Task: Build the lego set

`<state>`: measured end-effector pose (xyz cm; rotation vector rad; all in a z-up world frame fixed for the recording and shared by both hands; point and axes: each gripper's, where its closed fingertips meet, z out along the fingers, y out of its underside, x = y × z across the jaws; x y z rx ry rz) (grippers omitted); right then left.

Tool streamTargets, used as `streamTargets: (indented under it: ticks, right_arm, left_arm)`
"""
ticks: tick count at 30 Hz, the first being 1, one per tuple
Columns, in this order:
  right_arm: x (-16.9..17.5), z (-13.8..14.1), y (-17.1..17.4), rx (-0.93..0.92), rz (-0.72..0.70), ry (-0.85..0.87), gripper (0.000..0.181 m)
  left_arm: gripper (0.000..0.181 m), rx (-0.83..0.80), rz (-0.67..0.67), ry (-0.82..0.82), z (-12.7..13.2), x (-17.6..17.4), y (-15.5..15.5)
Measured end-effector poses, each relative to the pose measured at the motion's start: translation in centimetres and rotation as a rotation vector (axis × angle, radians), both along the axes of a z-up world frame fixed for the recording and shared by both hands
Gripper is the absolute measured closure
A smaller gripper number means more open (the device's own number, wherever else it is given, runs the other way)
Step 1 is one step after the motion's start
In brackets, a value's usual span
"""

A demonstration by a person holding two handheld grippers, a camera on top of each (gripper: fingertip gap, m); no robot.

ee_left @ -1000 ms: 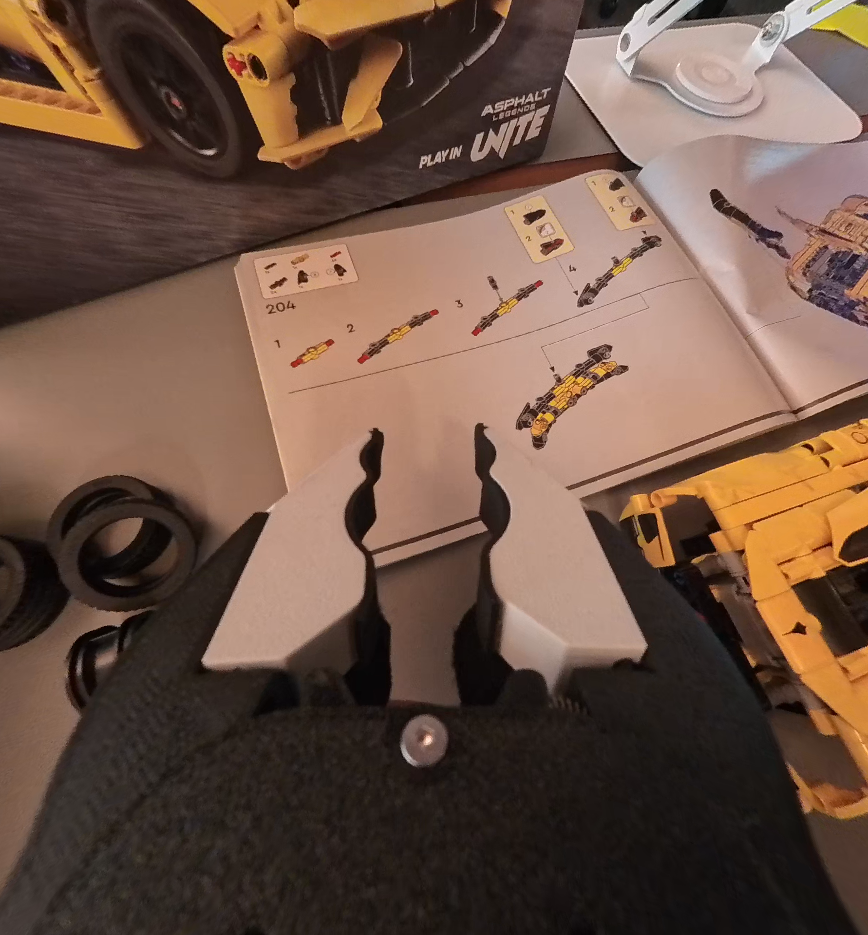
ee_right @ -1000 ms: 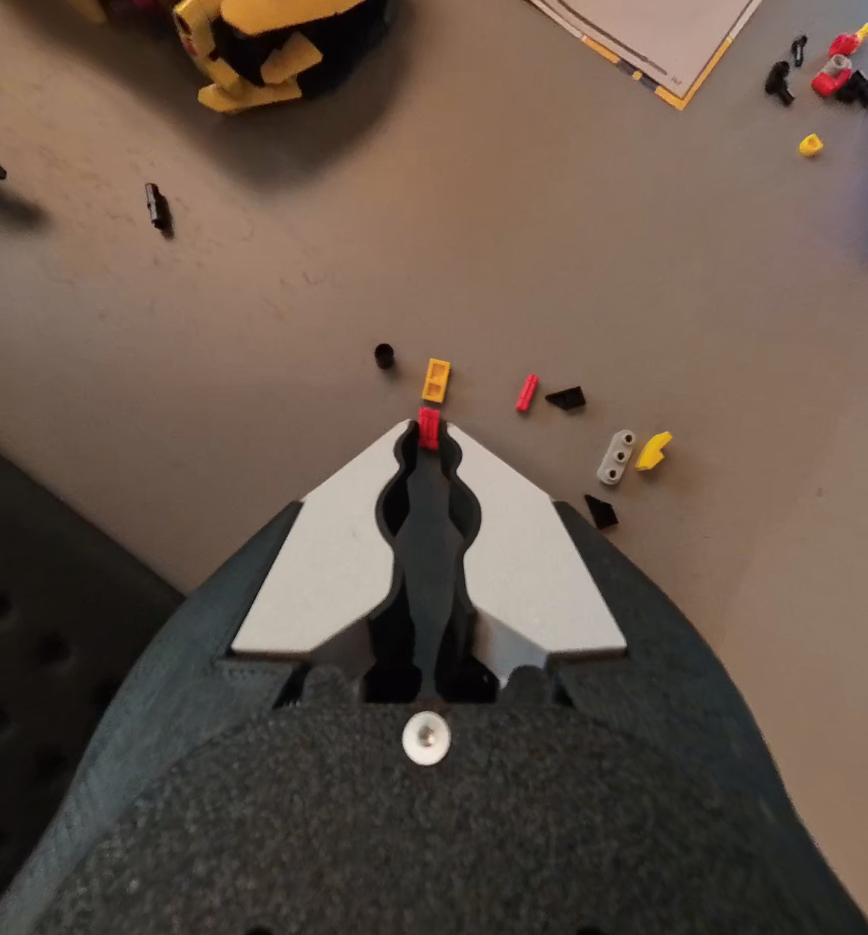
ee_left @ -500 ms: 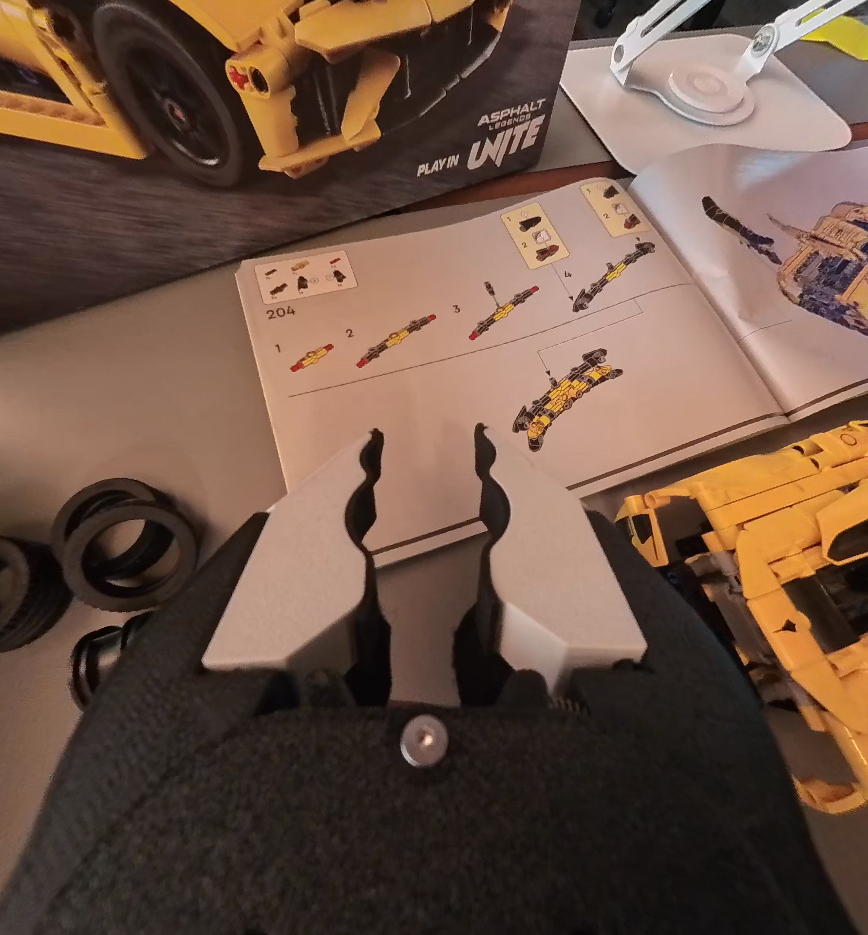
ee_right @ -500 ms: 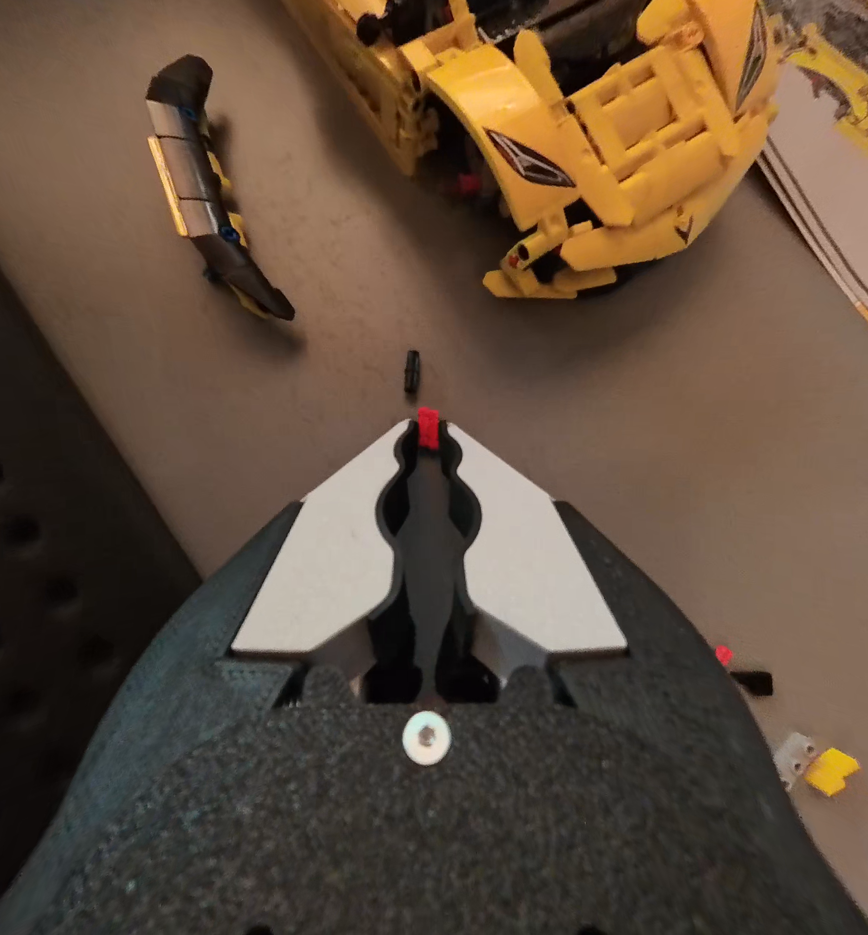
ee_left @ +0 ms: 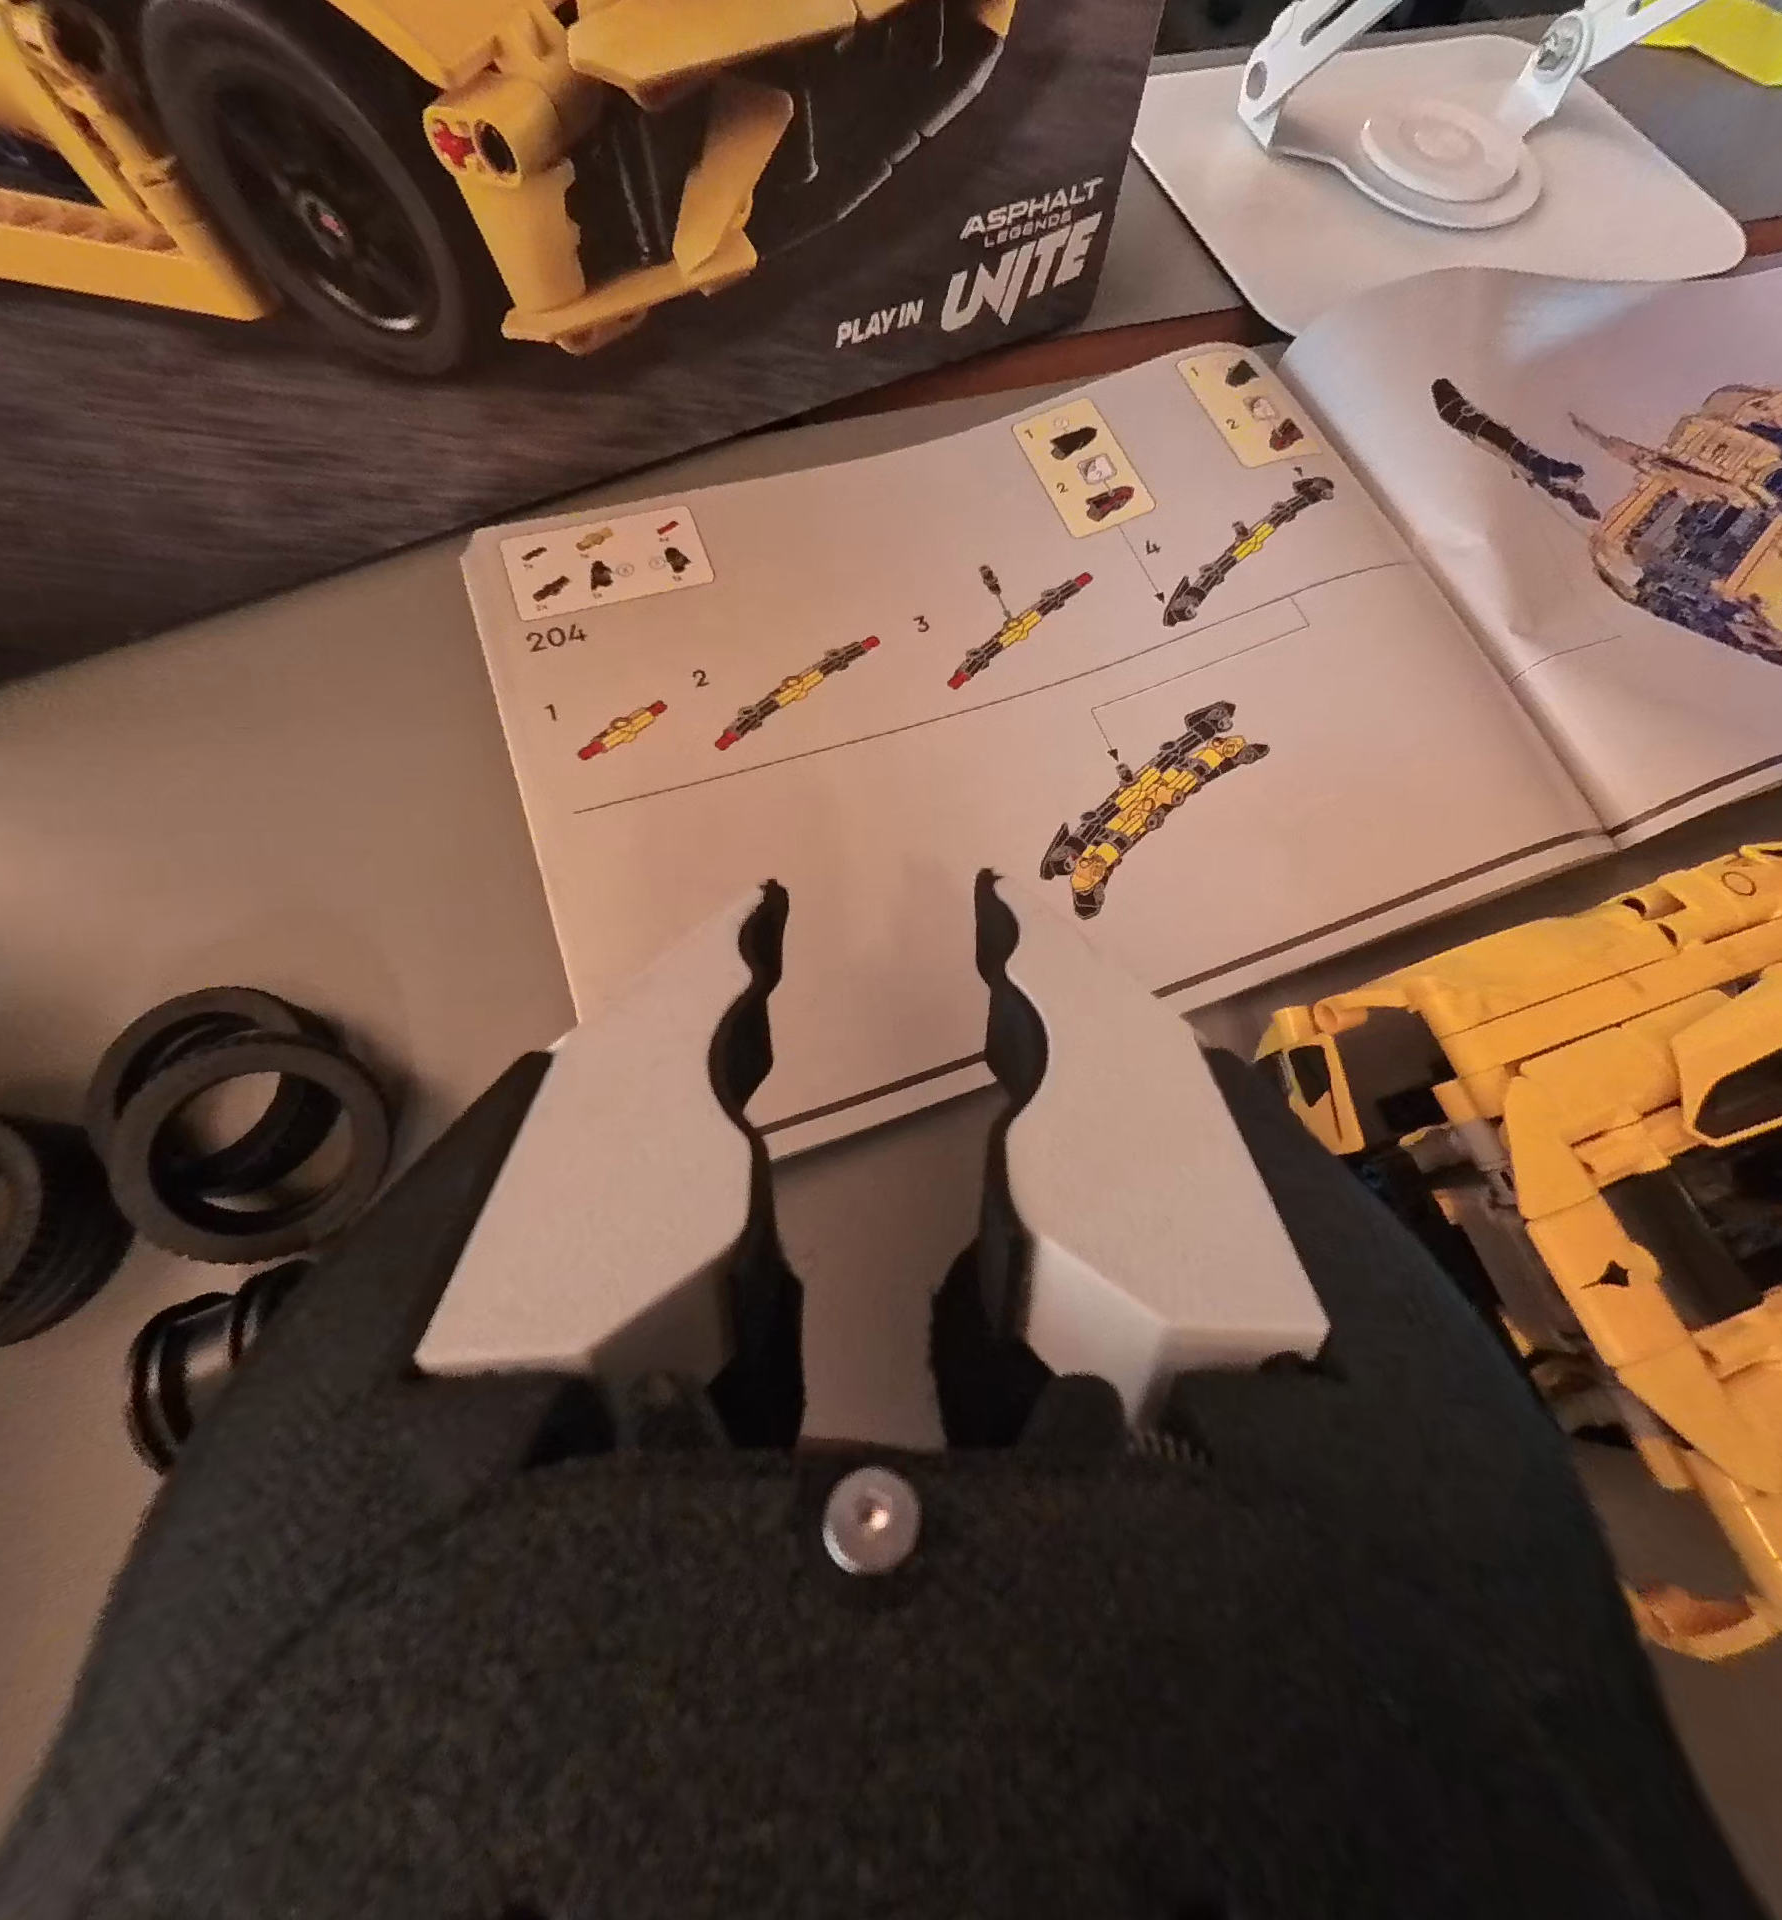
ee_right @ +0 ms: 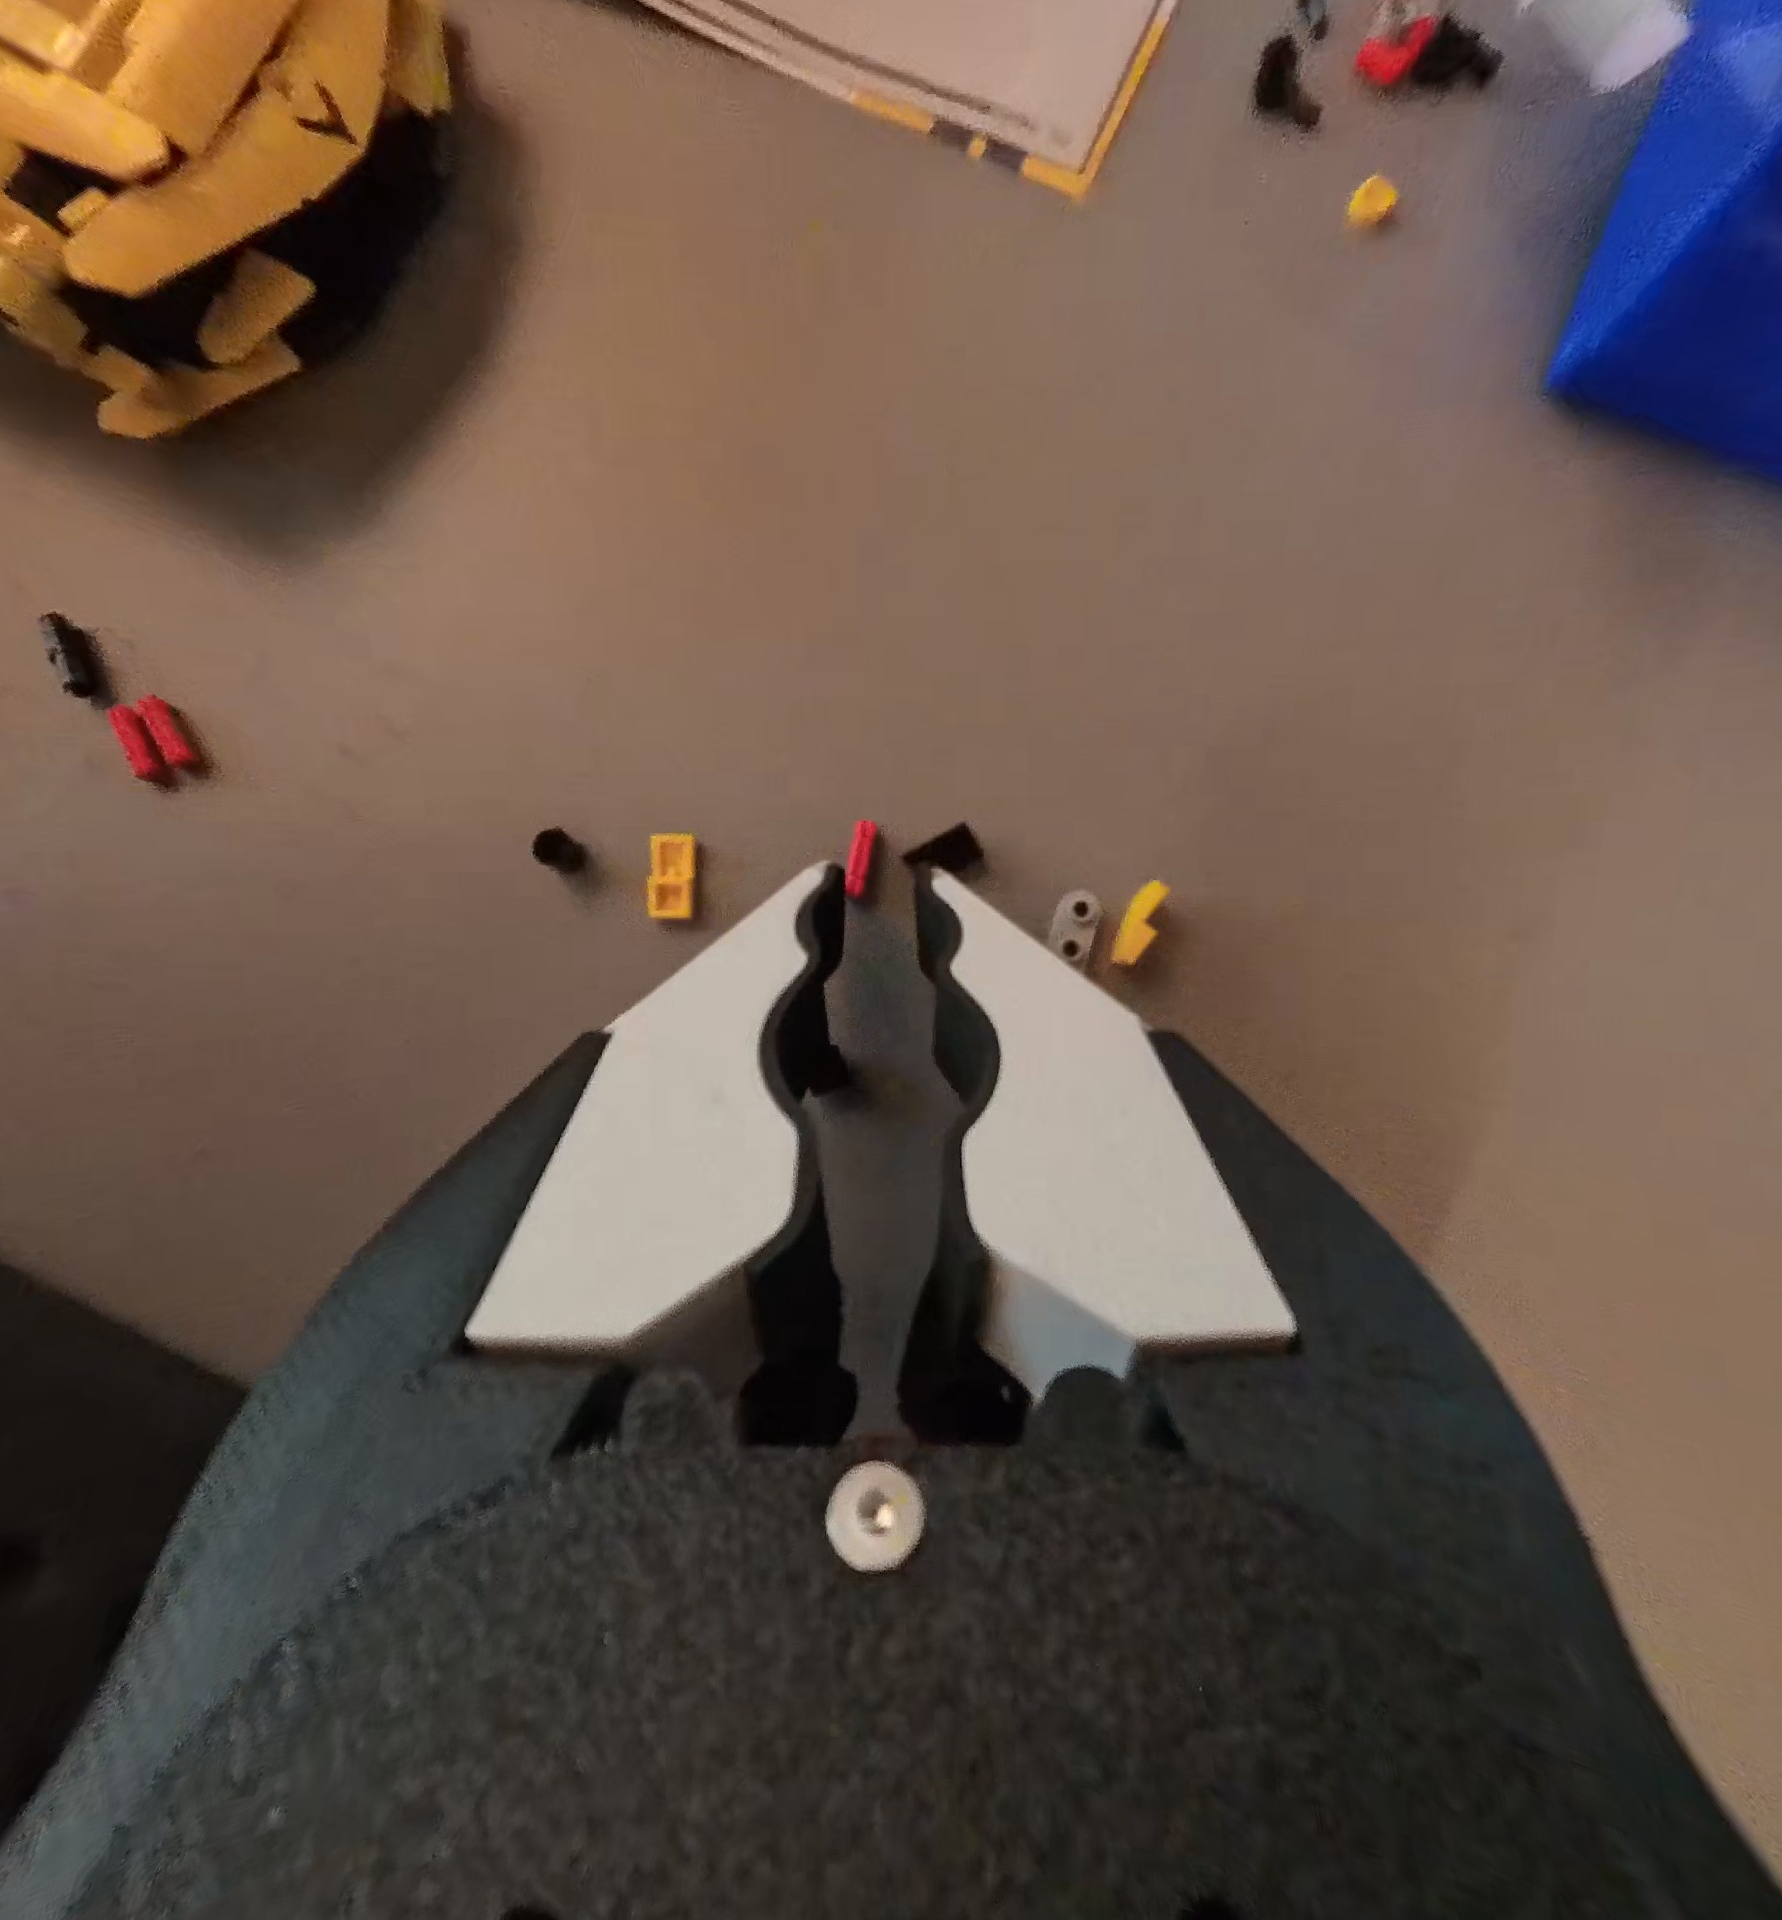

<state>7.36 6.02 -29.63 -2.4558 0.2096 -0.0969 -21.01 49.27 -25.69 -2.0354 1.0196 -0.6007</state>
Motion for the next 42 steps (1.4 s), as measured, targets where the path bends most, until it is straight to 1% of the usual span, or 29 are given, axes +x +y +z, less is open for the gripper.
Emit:
streamTargets:
  ticks: [4,6,8,9,10,12,13,14,15,17,19,22,24,25,26,27,29,31,32,34,35,39,42]
  right_arm:
    - [-0.2,-0.6,0.4,-0.01,0.029,-0.033,0.168]
    - [0.0,-0.6,0.4,-0.023,0.025,-0.056,0.177]
    - [-0.7,0.0,0.6,-0.021,0.052,-0.035,0.177]
    - [-1.8,0.7,1.1,0.015,0.095,-0.012,0.177]
    - [-3.8,1.4,1.7,0.057,0.174,0.032,0.177]
    - [-10.2,2.3,2.4,0.095,0.416,0.167,0.177]
    - [-12.5,2.1,2.5,0.081,0.497,0.178,0.177]
    - [-14.1,1.5,2.5,0.052,0.555,0.16,0.177]
    - [-15.0,0.8,2.7,0.027,0.585,0.125,0.177]
    - [-15.1,-0.1,3.2,0.026,0.59,0.035,0.177]
    - [-14.8,-0.6,3.3,0.016,0.577,0.01,0.177]
    - [-14.5,-0.6,3.3,0.013,0.557,0.001,0.176]
    - [-14.1,-0.3,3.1,0.017,0.526,0.005,0.164]
    - [-13.8,0.2,2.6,0.033,0.517,0.021,0.164]
    - [-12.8,0.9,1.9,0.048,0.491,0.018,0.164]
    - [-11.0,1.4,0.8,0.051,0.442,-0.013,0.165]
    - [-6.4,2.0,-2.4,0.027,0.321,-0.073,0.168]
    - [-2.6,1.2,-6.1,-0.041,0.218,-0.088,0.169]
    - [-1.5,0.7,-7.4,-0.062,0.189,-0.078,0.168]
    - [-0.4,-0.2,-8.7,-0.063,0.164,-0.067,0.167]
    - [-0.1,-0.5,-8.9,-0.052,0.156,-0.063,0.166]
    - [0.1,-0.1,-8.3,0.01,0.152,-0.04,0.166]
    - [0.8,0.6,-8.2,0.027,0.139,-0.087,0.168]
  left_arm:
    - [0.144,-0.01,0.007,0.0,-0.2,-0.1,0.2]
    - [0.144,-0.013,0.005,0.0,-0.3,-0.1,0.1]
    - [0.144,-0.008,0.001,0.006,-0.3,0.0,0.0]
    - [0.144,-0.006,0.0,0.008,-0.4,0.0,0.0]
    - [0.144,-0.007,-0.001,0.009,-0.4,0.0,0.0]
    - [0.144,-0.011,0.0,0.007,-0.4,0.0,0.0]
    - [0.144,-0.012,0.0,0.007,-0.5,0.0,0.0]
    - [0.144,-0.013,0.0,0.008,-0.5,0.0,0.0]
    - [0.144,-0.013,0.0,0.008,-0.5,0.0,0.0]
    - [0.144,-0.01,0.0,0.008,-0.4,0.0,0.0]
    - [0.144,-0.01,0.0,0.004,-0.3,0.0,0.0]
    - [0.144,-0.01,0.0,0.002,-0.3,0.0,0.0]
    - [0.144,-0.01,-0.002,0.002,-0.2,0.1,0.0]
    - [0.144,-0.009,-0.003,0.002,-0.2,0.1,-0.1]
    - [0.144,-0.009,-0.004,0.002,-0.2,0.1,-0.1]
    - [0.144,-0.01,-0.004,0.002,-0.2,0.1,-0.1]
    - [0.144,-0.013,-0.006,-0.002,-0.2,0.2,-0.1]
    - [0.144,-0.016,-0.009,-0.004,-0.2,0.2,-0.2]
    - [0.144,-0.015,-0.01,-0.004,-0.1,0.2,-0.3]
    - [0.144,-0.011,-0.012,-0.001,-0.1,0.3,-0.3]
    - [0.144,-0.008,-0.011,-0.001,0.0,0.3,-0.3]
    - [0.144,-0.005,-0.003,0.003,-0.1,0.1,-0.1]
    - [0.144,-0.015,-0.004,0.004,-0.4,0.1,-0.1]
